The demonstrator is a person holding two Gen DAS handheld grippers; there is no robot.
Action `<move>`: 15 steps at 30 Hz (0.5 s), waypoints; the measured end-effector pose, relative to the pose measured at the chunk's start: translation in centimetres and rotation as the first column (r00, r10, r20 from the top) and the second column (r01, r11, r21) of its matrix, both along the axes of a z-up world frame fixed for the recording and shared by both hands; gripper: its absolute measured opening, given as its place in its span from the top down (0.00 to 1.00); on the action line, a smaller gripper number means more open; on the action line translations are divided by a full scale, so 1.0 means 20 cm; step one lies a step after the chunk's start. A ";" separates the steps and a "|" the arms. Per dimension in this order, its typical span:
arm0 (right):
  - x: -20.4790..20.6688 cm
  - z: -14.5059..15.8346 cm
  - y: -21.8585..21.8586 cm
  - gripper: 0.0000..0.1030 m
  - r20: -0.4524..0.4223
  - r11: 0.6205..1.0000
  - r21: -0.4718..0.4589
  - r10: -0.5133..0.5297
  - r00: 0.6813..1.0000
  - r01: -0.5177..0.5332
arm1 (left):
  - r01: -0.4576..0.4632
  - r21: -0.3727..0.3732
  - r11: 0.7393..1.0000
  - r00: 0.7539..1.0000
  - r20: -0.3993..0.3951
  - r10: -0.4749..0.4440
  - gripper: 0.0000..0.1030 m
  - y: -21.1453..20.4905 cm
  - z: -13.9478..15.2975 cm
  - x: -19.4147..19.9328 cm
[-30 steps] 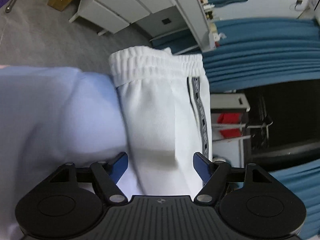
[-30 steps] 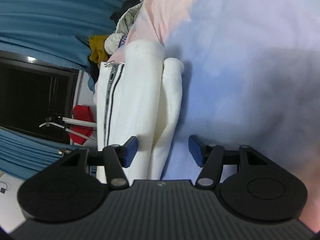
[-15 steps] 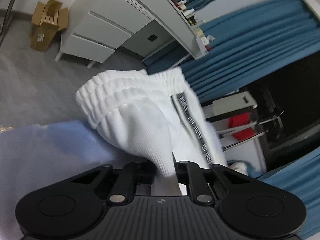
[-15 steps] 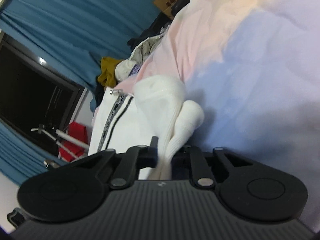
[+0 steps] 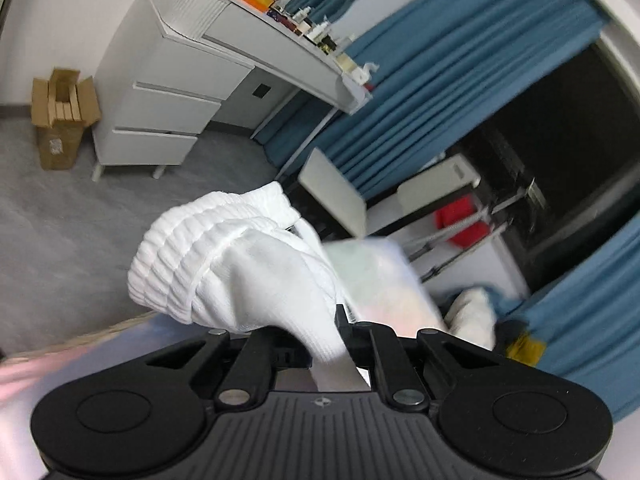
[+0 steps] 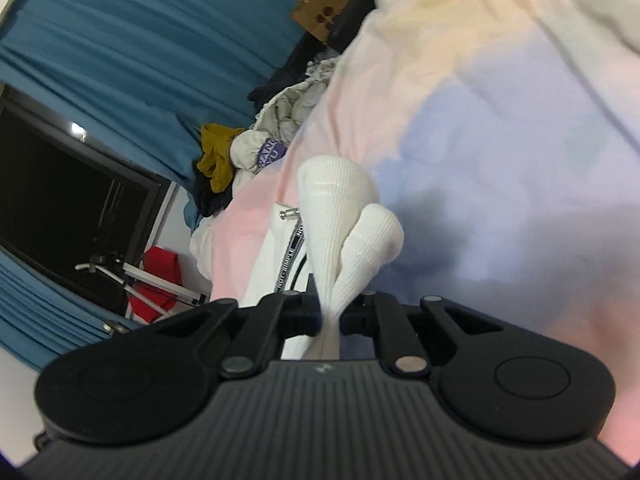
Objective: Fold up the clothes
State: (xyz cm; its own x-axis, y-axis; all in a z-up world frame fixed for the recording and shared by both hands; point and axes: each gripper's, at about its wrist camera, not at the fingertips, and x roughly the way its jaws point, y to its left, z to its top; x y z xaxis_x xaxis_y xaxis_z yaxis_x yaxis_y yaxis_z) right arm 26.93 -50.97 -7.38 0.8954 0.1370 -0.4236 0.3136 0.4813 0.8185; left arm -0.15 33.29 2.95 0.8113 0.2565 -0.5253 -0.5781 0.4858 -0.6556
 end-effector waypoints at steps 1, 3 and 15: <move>-0.03 -0.01 -0.02 0.90 -0.007 1.000 0.012 -0.004 1.000 0.004 | 0.009 -0.003 1.000 1.000 -0.023 -0.009 0.91 -0.01 -0.02 -0.04; -0.08 -0.06 -0.06 0.90 -0.029 0.999 0.041 -0.012 1.000 0.014 | 0.023 -0.010 1.000 0.997 -0.067 -0.024 0.91 -0.02 -0.08 -0.11; -0.12 -0.26 -0.11 0.90 -0.108 1.000 0.008 -0.024 0.994 0.025 | 0.061 0.058 0.996 0.990 -0.128 -0.053 0.78 -0.18 -0.24 -0.26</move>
